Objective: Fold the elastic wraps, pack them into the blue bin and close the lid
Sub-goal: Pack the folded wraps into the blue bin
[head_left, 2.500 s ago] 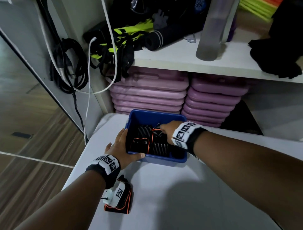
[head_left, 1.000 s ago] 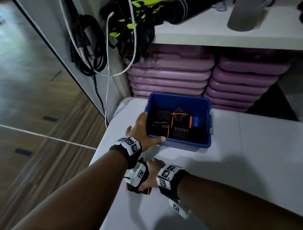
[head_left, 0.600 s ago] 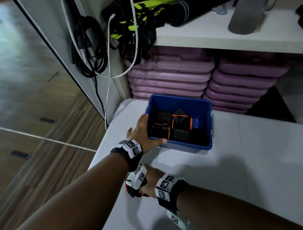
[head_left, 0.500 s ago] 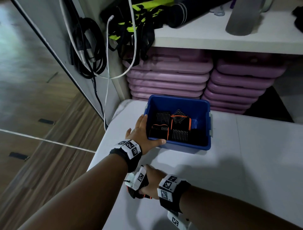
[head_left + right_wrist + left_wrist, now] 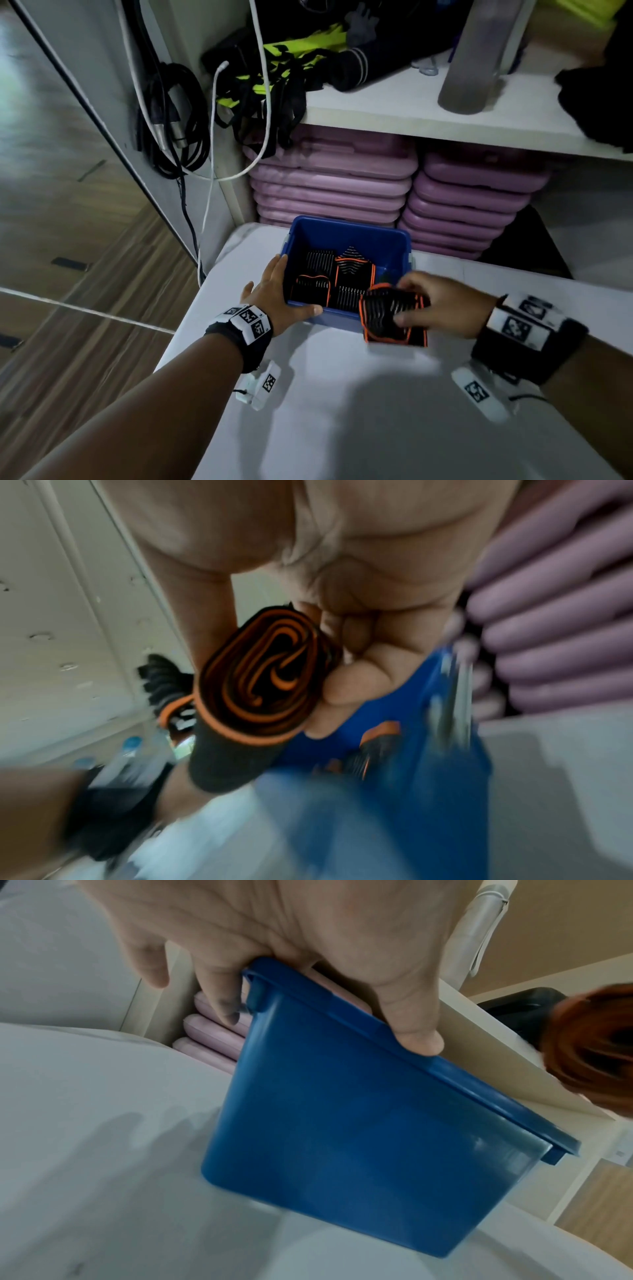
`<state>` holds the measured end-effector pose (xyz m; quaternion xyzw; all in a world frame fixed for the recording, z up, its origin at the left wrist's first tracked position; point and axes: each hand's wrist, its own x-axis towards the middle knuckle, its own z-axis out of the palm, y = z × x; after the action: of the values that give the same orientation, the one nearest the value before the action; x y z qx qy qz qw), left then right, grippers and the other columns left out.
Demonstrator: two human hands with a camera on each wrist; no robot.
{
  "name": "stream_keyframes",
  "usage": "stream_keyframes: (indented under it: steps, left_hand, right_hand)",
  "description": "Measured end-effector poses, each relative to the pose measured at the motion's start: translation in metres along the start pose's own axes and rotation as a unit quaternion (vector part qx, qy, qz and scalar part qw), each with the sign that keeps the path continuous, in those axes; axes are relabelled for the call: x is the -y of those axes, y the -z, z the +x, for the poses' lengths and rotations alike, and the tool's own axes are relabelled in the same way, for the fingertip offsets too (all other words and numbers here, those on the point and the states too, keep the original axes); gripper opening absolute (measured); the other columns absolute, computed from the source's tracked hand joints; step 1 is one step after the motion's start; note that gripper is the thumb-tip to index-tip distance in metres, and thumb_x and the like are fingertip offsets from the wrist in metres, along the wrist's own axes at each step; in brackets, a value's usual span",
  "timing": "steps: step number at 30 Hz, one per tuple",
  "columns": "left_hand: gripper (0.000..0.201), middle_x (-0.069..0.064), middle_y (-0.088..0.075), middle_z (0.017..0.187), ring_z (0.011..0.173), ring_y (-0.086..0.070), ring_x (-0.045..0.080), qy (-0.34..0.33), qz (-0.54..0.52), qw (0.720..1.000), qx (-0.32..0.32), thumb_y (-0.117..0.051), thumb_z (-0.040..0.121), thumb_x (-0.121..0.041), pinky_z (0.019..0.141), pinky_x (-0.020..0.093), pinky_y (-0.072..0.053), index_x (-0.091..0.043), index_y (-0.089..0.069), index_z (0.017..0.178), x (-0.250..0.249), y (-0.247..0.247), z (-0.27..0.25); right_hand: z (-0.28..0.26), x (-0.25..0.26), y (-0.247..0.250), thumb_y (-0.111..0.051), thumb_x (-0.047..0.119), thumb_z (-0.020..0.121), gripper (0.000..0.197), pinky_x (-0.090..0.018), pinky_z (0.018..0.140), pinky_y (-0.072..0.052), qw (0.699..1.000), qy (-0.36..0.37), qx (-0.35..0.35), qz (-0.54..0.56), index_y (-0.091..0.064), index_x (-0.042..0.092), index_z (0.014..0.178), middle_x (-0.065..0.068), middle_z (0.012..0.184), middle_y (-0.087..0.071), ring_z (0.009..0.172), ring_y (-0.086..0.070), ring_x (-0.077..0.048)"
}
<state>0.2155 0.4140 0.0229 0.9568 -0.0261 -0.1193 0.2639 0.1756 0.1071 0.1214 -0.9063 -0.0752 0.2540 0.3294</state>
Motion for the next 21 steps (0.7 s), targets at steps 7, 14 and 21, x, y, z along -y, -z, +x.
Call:
stream_keyframes:
  steps: [7, 14, 21]
  left_hand:
    - [0.126, -0.019, -0.014, 0.157, 0.139, -0.035, 0.012, 0.002, -0.004, 1.000, -0.008, -0.062, 0.048, -0.087, 0.113, 0.052, -0.028, -0.041, -0.003, 0.149, -0.001, -0.001, 0.001]
    - [0.127, -0.019, -0.010, 0.158, 0.141, -0.030, 0.010, 0.008, -0.005, 1.000, -0.014, -0.062, 0.048, -0.085, 0.115, 0.051, -0.024, -0.039, -0.001, 0.150, -0.002, -0.001, -0.001]
    - [0.126, -0.018, -0.002, 0.160, 0.145, -0.020, 0.008, 0.008, -0.007, 1.000, 0.005, -0.061, 0.053, -0.082, 0.120, 0.049, -0.012, -0.036, 0.004, 0.151, -0.006, 0.004, -0.006]
  right_hand:
    - [0.072, 0.017, 0.044, -0.072, 0.048, 0.076, 0.036, -0.026, 0.070, -0.041, 0.967, -0.052, -0.167, -0.186, -0.058, 0.023, 0.098, 0.003, 0.092, -0.064, 0.088, -0.061, -0.022]
    - [0.124, 0.037, 0.029, -0.069, 0.031, 0.071, 0.023, -0.029, 0.057, -0.055, 0.926, -0.095, -0.034, -0.363, -0.060, 0.010, 0.068, -0.004, 0.069, -0.063, 0.054, -0.056, -0.020]
    - [0.137, 0.052, 0.013, -0.067, 0.013, 0.077, 0.033, -0.024, 0.063, -0.041, 0.908, -0.102, 0.028, -0.406, -0.043, 0.017, 0.055, 0.000, 0.057, -0.044, 0.060, -0.050, -0.016]
